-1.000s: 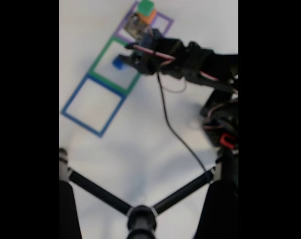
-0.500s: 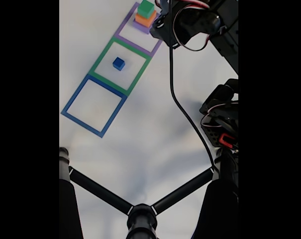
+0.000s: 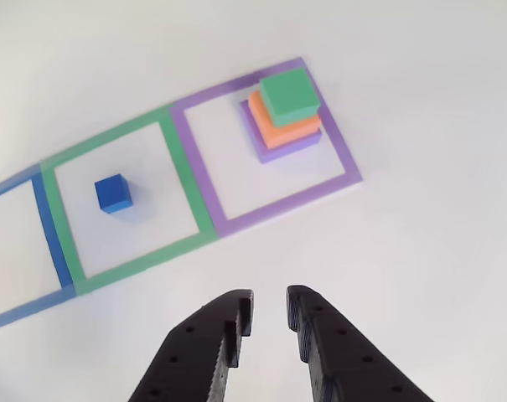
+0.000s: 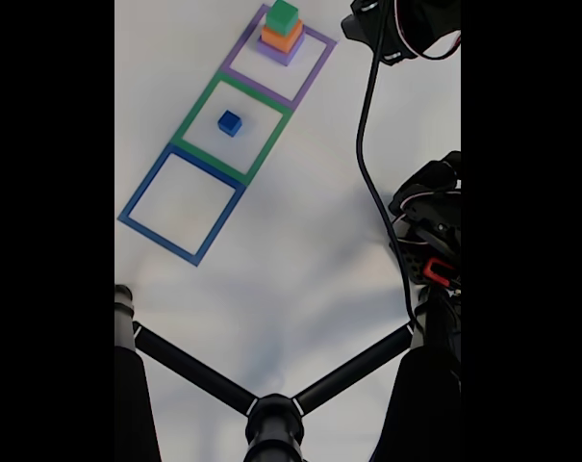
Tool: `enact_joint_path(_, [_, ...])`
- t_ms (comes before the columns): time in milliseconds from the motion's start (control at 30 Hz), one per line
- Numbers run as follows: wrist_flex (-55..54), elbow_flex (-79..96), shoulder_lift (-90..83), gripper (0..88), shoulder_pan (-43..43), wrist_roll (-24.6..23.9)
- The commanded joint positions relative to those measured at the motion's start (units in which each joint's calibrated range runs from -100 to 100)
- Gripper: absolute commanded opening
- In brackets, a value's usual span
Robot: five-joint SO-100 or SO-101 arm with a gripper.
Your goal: Tower of hanoi
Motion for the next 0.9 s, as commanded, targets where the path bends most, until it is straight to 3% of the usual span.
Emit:
enact_joint_path(0, [-5.2, 6.9, -2.6, 5.1, 4.2, 0.0])
enact_joint_path(433, [-46.6, 49.3, -11.6, 14.3, 11.9, 0.0])
enact_joint_path(600, [-68.7, 65.0, -10.7, 29.0, 12.0, 0.0])
enact_joint_path(867, [-91.0, 75.9, -4.8, 35.5, 10.1, 0.0])
